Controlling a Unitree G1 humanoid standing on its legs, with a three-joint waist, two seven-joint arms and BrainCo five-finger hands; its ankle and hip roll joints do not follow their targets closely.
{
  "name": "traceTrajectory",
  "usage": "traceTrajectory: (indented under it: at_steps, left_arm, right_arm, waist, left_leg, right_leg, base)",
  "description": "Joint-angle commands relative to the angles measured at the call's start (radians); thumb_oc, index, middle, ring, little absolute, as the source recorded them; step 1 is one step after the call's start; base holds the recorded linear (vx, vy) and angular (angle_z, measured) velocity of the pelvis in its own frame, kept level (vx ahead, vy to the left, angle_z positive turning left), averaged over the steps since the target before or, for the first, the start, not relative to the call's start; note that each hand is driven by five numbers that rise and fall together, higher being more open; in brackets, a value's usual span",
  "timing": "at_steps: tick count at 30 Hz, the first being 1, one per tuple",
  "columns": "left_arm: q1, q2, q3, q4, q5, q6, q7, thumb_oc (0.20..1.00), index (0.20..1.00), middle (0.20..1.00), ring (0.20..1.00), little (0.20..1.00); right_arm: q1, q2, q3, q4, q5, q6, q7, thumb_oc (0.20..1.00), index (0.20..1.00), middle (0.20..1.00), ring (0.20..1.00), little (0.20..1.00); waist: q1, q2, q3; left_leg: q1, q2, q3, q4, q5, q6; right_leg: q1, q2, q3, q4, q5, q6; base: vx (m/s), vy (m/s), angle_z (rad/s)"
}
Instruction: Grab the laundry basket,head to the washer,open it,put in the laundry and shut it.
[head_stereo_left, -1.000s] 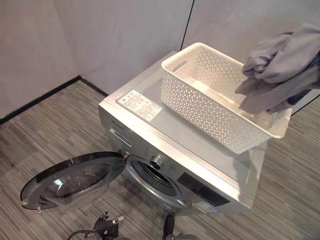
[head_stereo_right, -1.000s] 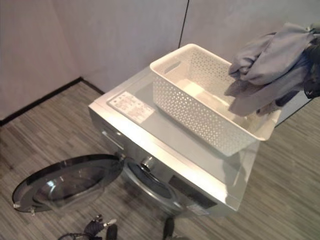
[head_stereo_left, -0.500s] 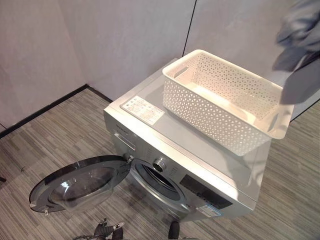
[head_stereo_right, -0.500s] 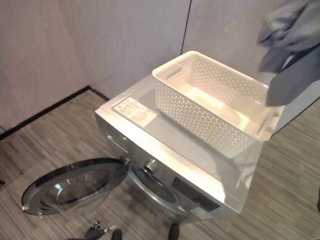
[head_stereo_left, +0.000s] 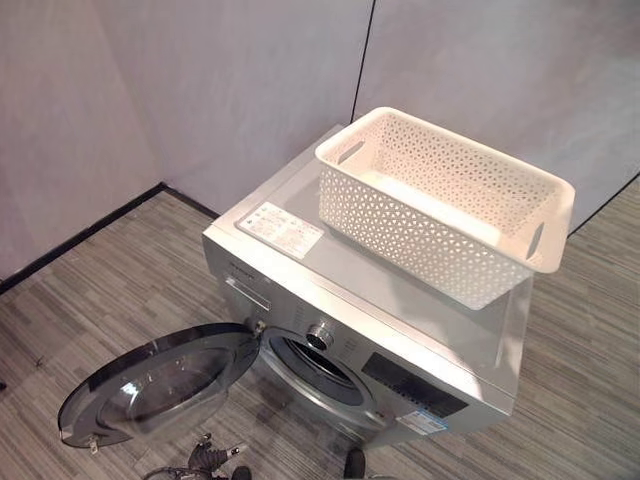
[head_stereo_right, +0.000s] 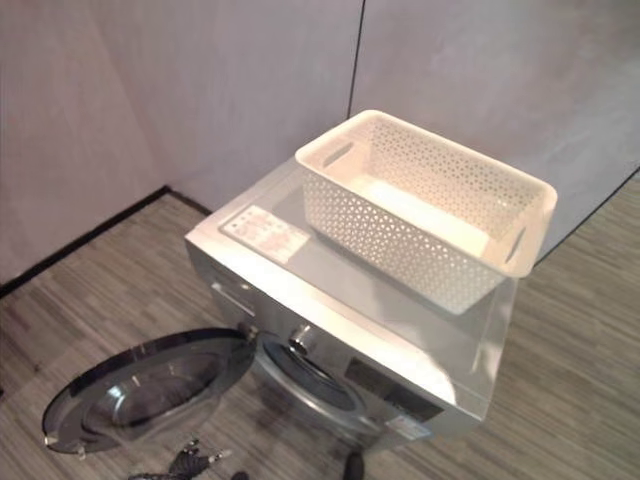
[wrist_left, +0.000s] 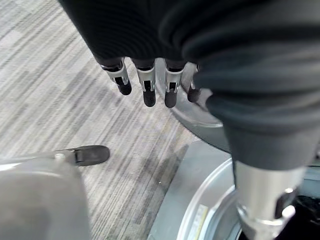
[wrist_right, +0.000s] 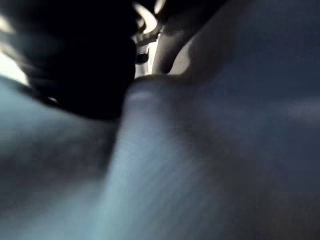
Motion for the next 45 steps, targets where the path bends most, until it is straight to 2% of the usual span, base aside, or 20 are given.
traceTrajectory:
  at_steps: [1,3,5,6,7,8,9,13,16,19,20,23,26,27,28,30,31,34,35,45]
  left_arm:
    - [-0.062,0.025,-0.031,-0.004,0.038,-0.029,0.011,1.0,1.0,1.0,1.0,1.0]
    - [-0.064,0.026,-0.031,-0.013,0.047,-0.027,0.008,1.0,1.0,1.0,1.0,1.0]
    - [-0.075,0.017,-0.035,-0.025,0.058,-0.025,0.003,1.0,1.0,1.0,1.0,1.0]
    - [-0.081,0.016,-0.037,-0.04,0.071,-0.023,0.0,1.0,1.0,1.0,1.0,1.0]
    - [-0.08,0.018,-0.038,-0.04,0.071,-0.022,-0.001,1.0,1.0,1.0,1.0,1.0]
    - [-0.085,0.016,-0.037,-0.059,0.077,-0.023,-0.006,1.0,1.0,1.0,1.0,1.0]
    - [-0.084,0.019,-0.038,-0.059,0.078,-0.023,-0.006,1.0,1.0,1.0,1.0,1.0]
    - [-0.073,0.029,0.001,-0.076,0.095,-0.03,-0.006,1.0,1.0,1.0,1.0,1.0]
    - [-0.069,0.04,0.029,-0.073,0.097,-0.029,-0.005,1.0,1.0,1.0,1.0,1.0]
    - [-0.043,0.05,0.084,-0.063,0.073,-0.028,-0.005,1.0,1.0,1.0,1.0,1.0]
    - [-0.022,0.05,0.121,-0.056,0.05,-0.026,-0.008,1.0,1.0,1.0,1.0,1.0]
    - [0.017,0.045,0.155,-0.047,0.023,-0.022,-0.019,1.0,1.0,1.0,1.0,1.0]
    - [0.035,0.04,0.171,-0.056,-0.004,-0.025,-0.027,1.0,1.0,1.0,1.0,1.0]
    - [0.049,0.032,0.178,-0.05,-0.044,-0.03,-0.028,1.0,1.0,1.0,1.0,1.0]
    - [0.051,0.033,0.178,-0.05,-0.044,-0.03,-0.029,1.0,1.0,1.0,1.0,1.0]
    - [0.058,0.031,0.176,-0.045,-0.068,-0.031,-0.031,1.0,1.0,1.0,1.0,1.0]
    - [0.059,0.03,0.158,-0.067,-0.085,-0.037,-0.036,1.0,1.0,1.0,1.0,1.0]
    - [0.066,0.04,0.137,-0.104,-0.098,-0.045,-0.04,1.0,1.0,1.0,1.0,1.0]
    - [0.062,0.049,0.103,-0.148,-0.103,-0.06,-0.04,1.0,1.0,1.0,1.0,1.0]
    - [0.064,0.128,-0.083,-0.496,-0.11,-0.093,-0.096,1.0,1.0,1.0,1.0,1.0]
  right_arm:
    - [0.008,0.057,-0.108,-0.052,-0.055,0.003,-0.007,0.2,0.2,0.2,0.2,0.2]
    - [0.08,0.11,-0.159,-0.115,-0.08,0.009,0.005,0.2,0.2,0.2,0.2,0.2]
    - [0.182,0.207,-0.221,-0.204,-0.101,0.008,0.017,0.2,0.2,0.2,0.2,0.2]
    - [0.264,0.299,-0.268,-0.275,-0.115,0.011,0.021,0.2,0.2,0.2,0.2,0.2]
    - [0.272,0.305,-0.275,-0.283,-0.117,0.013,0.023,0.2,0.2,0.2,0.2,0.2]
    - [0.332,0.394,-0.293,-0.342,-0.129,0.014,0.029,0.2,0.2,0.2,0.2,0.2]
    - [0.337,0.4,-0.297,-0.349,-0.131,0.016,0.031,0.2,0.2,0.2,0.2,0.2]
    - [0.472,0.535,-0.363,-0.446,-0.169,0.029,0.039,0.2,0.2,0.2,0.2,0.2]
    - [0.56,0.586,-0.428,-0.487,-0.165,0.027,0.05,0.2,0.2,0.2,0.2,0.2]
    - [0.675,0.683,-0.465,-0.501,-0.121,0.001,0.076,0.2,0.2,0.2,0.2,0.2]
    - [0.737,0.768,-0.437,-0.474,-0.056,-0.03,0.108,0.2,0.2,0.2,0.2,0.2]
    - [0.818,0.88,-0.361,-0.451,0.047,-0.072,0.189,0.2,0.2,0.2,0.2,0.2]
    - [0.856,0.949,-0.289,-0.435,0.118,-0.096,0.244,0.2,0.2,0.2,0.2,0.2]
    - [0.879,1.009,-0.174,-0.423,0.262,-0.126,0.316,0.2,0.2,0.2,0.2,0.2]
    - [0.881,1.009,-0.173,-0.421,0.264,-0.128,0.317,0.2,0.2,0.2,0.2,0.2]
    - [0.902,1.027,-0.029,-0.401,0.39,-0.126,0.412,0.2,0.2,0.2,0.2,0.2]
    - [0.941,1.042,0.118,-0.353,0.505,-0.113,0.493,0.2,0.2,0.2,0.2,0.2]
    - [0.986,1.032,0.217,-0.332,0.585,-0.088,0.574,0.2,0.2,0.2,0.2,0.2]
    - [1.01,1.016,0.299,-0.285,0.634,-0.072,0.631,0.2,0.2,0.2,0.2,0.2]
    - [0.993,0.956,0.506,-0.149,0.733,-0.033,0.739,0.2,0.2,0.2,0.2,0.2]
  waist:
    - [0.007,-0.056,-0.01]
    - [0.005,-0.057,-0.009]
    - [-0.009,-0.052,-0.003]
    - [-0.021,-0.046,0.001]
    - [-0.018,-0.047,-0.001]
    - [-0.038,-0.039,0.012]
    - [-0.035,-0.04,0.01]
    - [-0.078,-0.019,0.042]
    - [-0.087,-0.009,0.055]
    - [-0.097,0.012,0.067]
    - [-0.095,0.02,0.07]
    - [-0.09,0.023,0.066]
    - [-0.083,0.016,0.055]
    - [-0.066,0.004,0.05]
    - [-0.066,0.003,0.046]
    - [-0.049,-0.001,0.051]
    - [-0.028,-0.005,0.054]
    - [-0.016,-0.008,0.058]
    - [-0.002,-0.013,0.068]
    - [0.038,-0.003,0.163]
  left_leg:
    - [0.055,-0.046,0.038,0.011,-0.1,0.09]
    - [0.059,-0.054,0.046,0.012,-0.102,0.097]
    - [0.062,-0.069,0.058,0.015,-0.102,0.108]
    - [0.069,-0.083,0.071,0.014,-0.109,0.119]
    - [0.073,-0.083,0.07,0.013,-0.116,0.12]
    - [0.074,-0.101,0.089,0.012,-0.114,0.133]
    - [0.078,-0.1,0.09,0.012,-0.122,0.134]
    - [0.088,-0.133,0.153,0.011,-0.137,0.157]
    - [0.081,-0.133,0.166,0.011,-0.135,0.167]
    - [0.066,-0.122,0.188,0.011,-0.122,0.175]
    - [0.05,-0.12,0.209,0.011,-0.106,0.184]
    - [0.038,-0.121,0.244,0.011,-0.1,0.197]
    - [0.023,-0.132,0.263,0.014,-0.093,0.199]
    - [0.013,-0.14,0.287,0.016,-0.085,0.195]
    - [0.024,-0.144,0.271,0.013,-0.104,0.192]
    - [0.009,-0.138,0.301,0.017,-0.091,0.181]
    - [-0.007,-0.125,0.319,0.017,-0.078,0.167]
    - [-0.026,-0.112,0.319,0.018,-0.06,0.152]
    - [-0.052,-0.103,0.305,0.02,-0.042,0.137]
    - [-0.171,-0.071,0.218,0.042,0.029,0.097]
  right_leg:
    - [0.028,-0.063,0.073,0.009,-0.071,0.095]
    - [0.024,-0.069,0.08,0.009,-0.064,0.1]
    - [0.017,-0.082,0.089,0.011,-0.046,0.104]
    - [0.011,-0.092,0.097,0.015,-0.032,0.112]
    - [0.014,-0.091,0.098,0.014,-0.037,0.115]
    - [-0.009,-0.102,0.108,0.024,-0.008,0.122]
    - [-0.007,-0.101,0.111,0.024,-0.013,0.126]
    - [-0.069,-0.126,0.151,0.039,0.059,0.159]
    - [-0.087,-0.119,0.172,0.087,0.029,0.145]
    - [-0.085,-0.111,0.134,0.203,-0.055,0.105]
    - [-0.086,-0.104,0.1,0.315,-0.106,0.082]
    - [-0.078,-0.095,0.075,0.451,-0.173,0.059]
    - [-0.048,-0.083,0.073,0.465,-0.191,0.054]
    - [-0.009,-0.08,0.069,0.415,-0.177,0.054]
    - [0.0,-0.081,0.081,0.415,-0.19,0.063]
    - [0.023,-0.089,0.077,0.362,-0.182,0.068]
    - [0.059,-0.091,0.068,0.265,-0.175,0.072]
    - [0.083,-0.091,0.055,0.205,-0.169,0.072]
    - [0.101,-0.086,0.034,0.162,-0.178,0.07]
    - [0.094,-0.048,-0.06,0.117,-0.223,0.042]
  base:
    - [-0.05,0.176,-0.23]
    - [-0.02,0.121,-0.17]
    - [-0.05,0.153,-0.3]
    - [-0.04,0.162,-0.22]
    - [-0.09,0.206,-0.2]
    - [-0.03,0.112,-0.16]
    - [-0.1,0.168,-0.26]
    - [-0.11,0.154,-0.61]
    - [-0.08,0.046,-0.48]
    - [-0.11,0.025,-0.2]
    - [-0.12,0.036,-0.33]
    - [-0.08,0.003,-0.52]
    - [-0.05,-0.045,-0.64]
    - [0.02,-0.049,-0.76]
    - [-0.02,-0.101,-0.41]
    - [-0.08,-0.136,-0.39]
    - [-0.13,-0.202,-0.33]
    - [-0.07,-0.144,0.02]
    - [-0.08,-0.121,0.31]
    - [-0.09,-0.071,0.29]
